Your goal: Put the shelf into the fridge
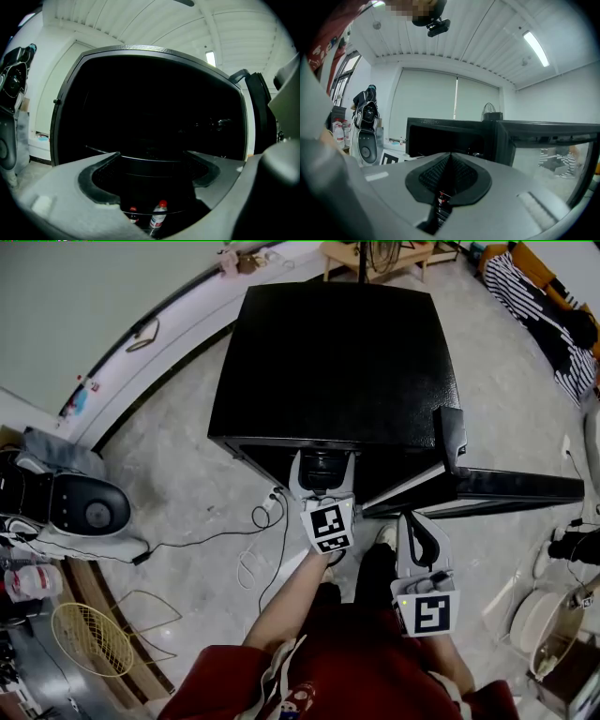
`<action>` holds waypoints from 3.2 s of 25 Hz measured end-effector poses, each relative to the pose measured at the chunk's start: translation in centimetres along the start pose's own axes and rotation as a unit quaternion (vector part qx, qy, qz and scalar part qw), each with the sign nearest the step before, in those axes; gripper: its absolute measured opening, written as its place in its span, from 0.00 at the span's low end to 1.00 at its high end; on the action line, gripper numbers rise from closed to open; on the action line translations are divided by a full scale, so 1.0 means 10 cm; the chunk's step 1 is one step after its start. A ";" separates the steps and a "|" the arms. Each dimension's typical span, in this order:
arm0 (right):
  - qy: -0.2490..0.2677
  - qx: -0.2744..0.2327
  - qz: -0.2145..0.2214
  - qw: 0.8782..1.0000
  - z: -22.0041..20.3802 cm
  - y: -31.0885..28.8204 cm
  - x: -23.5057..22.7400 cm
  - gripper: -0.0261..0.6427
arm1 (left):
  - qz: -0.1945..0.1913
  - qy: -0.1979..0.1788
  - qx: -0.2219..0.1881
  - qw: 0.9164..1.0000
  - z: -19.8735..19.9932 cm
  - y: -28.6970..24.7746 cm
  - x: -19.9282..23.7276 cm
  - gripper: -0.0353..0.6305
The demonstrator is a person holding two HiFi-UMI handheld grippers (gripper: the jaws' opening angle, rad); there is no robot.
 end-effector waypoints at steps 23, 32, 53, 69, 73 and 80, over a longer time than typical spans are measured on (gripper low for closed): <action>0.001 0.008 -0.003 1.000 0.06 -0.19 -0.21 0.04 | 0.004 0.004 -0.001 1.000 0.17 -0.48 0.02 0.68; 0.006 -0.005 0.004 1.000 0.12 -0.25 -0.19 0.04 | -0.010 0.000 0.004 1.000 0.17 -0.43 0.02 0.68; 0.002 -0.016 0.036 0.999 0.07 -0.27 0.23 0.04 | -0.039 -0.053 0.049 0.997 -0.03 0.95 0.49 0.67; 0.019 -0.052 0.060 0.997 0.30 -0.33 0.63 0.04 | -0.015 -0.027 -0.013 0.999 0.58 2.19 1.24 0.61; 0.023 -0.058 0.069 0.996 0.36 -0.34 0.73 0.04 | 0.001 -0.029 -0.028 0.999 0.63 2.32 1.33 0.61; 0.027 -0.062 0.075 0.995 0.39 -0.34 0.83 0.04 | 0.006 -0.019 -0.030 0.999 0.66 2.41 1.37 0.52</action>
Point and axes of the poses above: the fingertips, and each gripper's own axes: y backward along the fingers, x to its left, z out of its top, the point moved 8 cm from there along y, backward along the fingers, and after that the axes turned 13 degrees about x, right-handed, at the moved point
